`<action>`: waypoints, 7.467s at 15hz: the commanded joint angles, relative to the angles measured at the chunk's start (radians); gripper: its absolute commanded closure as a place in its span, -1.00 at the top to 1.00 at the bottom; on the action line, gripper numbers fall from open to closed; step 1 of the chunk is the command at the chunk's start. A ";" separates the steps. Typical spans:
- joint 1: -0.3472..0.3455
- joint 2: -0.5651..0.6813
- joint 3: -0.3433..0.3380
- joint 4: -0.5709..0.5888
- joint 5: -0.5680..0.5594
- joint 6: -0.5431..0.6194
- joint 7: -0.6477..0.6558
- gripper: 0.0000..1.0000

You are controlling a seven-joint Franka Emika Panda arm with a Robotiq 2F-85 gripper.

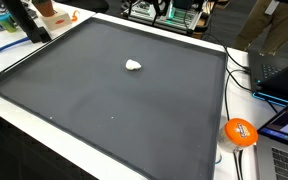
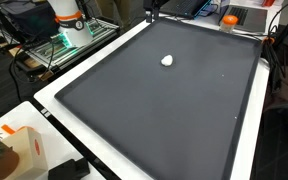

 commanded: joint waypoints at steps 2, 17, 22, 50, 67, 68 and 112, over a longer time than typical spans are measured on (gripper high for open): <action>0.020 0.006 -0.016 0.007 0.006 0.000 0.002 1.00; 0.111 0.325 -0.048 0.220 -0.220 -0.032 0.579 1.00; 0.180 0.488 -0.108 0.331 -0.270 -0.066 0.691 0.67; 0.222 0.659 -0.197 0.498 -0.095 -0.129 0.603 -0.37; 0.168 0.628 -0.148 0.470 0.155 0.038 0.327 1.00; 0.166 0.639 -0.156 0.476 0.181 0.034 0.307 1.00; 0.096 0.790 -0.152 1.116 0.364 -0.852 -0.001 1.00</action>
